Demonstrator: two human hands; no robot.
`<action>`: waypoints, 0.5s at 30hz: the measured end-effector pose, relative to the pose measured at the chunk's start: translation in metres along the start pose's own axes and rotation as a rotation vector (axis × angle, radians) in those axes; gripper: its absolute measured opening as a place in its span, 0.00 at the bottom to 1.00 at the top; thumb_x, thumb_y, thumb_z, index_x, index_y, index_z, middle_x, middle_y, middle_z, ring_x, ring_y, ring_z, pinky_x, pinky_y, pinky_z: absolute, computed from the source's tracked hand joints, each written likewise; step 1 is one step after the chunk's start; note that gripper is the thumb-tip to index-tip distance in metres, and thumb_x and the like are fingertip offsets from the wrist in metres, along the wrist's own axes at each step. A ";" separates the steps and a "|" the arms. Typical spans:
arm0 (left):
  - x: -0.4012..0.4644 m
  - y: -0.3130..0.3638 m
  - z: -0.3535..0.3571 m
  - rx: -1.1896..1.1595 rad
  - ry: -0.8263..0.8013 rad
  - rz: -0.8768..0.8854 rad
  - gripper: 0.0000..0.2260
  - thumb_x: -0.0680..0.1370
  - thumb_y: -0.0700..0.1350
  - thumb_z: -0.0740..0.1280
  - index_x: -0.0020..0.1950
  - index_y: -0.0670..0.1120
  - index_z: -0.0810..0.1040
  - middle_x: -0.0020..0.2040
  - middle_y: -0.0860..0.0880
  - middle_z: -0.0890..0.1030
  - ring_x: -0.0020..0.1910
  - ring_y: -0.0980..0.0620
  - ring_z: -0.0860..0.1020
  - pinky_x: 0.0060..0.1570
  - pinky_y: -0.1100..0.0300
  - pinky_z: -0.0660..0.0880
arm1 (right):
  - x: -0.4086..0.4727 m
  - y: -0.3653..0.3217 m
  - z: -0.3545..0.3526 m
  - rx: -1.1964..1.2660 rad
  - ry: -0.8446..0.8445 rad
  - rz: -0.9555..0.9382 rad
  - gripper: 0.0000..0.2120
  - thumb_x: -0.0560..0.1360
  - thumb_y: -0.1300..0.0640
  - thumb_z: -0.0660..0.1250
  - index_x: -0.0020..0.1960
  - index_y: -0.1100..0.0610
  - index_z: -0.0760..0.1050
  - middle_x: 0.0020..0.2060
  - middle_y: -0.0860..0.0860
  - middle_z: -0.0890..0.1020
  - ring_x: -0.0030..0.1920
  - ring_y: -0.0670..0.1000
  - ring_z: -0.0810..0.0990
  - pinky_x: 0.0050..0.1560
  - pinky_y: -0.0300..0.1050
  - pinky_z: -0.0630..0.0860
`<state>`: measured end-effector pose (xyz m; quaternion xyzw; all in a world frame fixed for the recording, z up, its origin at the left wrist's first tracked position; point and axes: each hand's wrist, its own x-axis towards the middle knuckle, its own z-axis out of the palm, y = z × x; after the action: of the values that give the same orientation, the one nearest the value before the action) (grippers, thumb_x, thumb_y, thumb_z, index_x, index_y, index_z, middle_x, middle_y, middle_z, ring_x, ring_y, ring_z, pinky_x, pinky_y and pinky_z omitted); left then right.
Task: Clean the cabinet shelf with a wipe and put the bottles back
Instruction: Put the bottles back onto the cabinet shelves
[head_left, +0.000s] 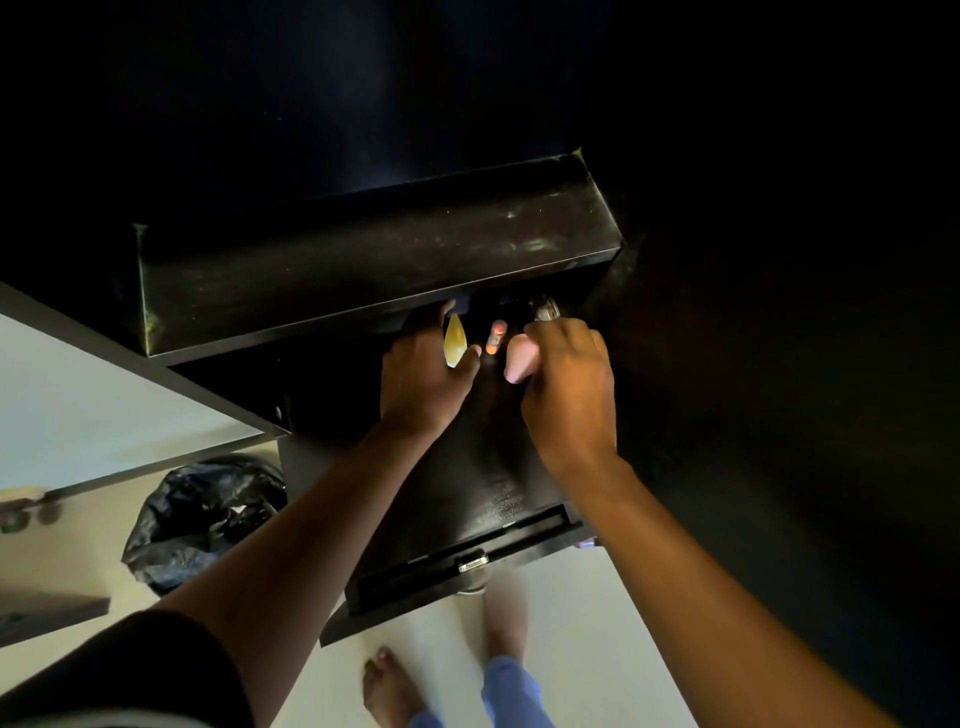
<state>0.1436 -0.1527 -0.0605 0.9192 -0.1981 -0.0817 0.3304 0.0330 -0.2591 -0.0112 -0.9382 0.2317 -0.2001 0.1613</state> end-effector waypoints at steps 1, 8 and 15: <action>0.000 0.000 0.001 0.008 0.009 0.015 0.28 0.78 0.53 0.74 0.77 0.51 0.73 0.68 0.45 0.82 0.66 0.42 0.81 0.61 0.51 0.77 | -0.003 0.000 -0.001 0.008 0.005 -0.006 0.21 0.60 0.79 0.71 0.48 0.61 0.81 0.45 0.58 0.82 0.46 0.61 0.80 0.47 0.54 0.80; 0.005 -0.001 0.001 0.050 0.010 0.058 0.27 0.79 0.52 0.73 0.77 0.53 0.72 0.62 0.44 0.84 0.59 0.42 0.84 0.56 0.49 0.81 | -0.011 0.003 0.000 -0.004 -0.053 0.034 0.24 0.61 0.80 0.73 0.52 0.60 0.81 0.50 0.57 0.82 0.50 0.59 0.80 0.50 0.42 0.73; 0.004 -0.004 0.001 0.051 -0.003 0.061 0.26 0.79 0.50 0.73 0.77 0.54 0.72 0.61 0.44 0.85 0.58 0.43 0.84 0.57 0.50 0.80 | -0.011 0.001 -0.002 -0.014 -0.041 0.027 0.23 0.61 0.79 0.74 0.51 0.60 0.81 0.49 0.56 0.82 0.50 0.58 0.80 0.49 0.38 0.69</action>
<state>0.1481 -0.1522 -0.0633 0.9208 -0.2285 -0.0679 0.3087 0.0226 -0.2550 -0.0134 -0.9400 0.2426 -0.1768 0.1621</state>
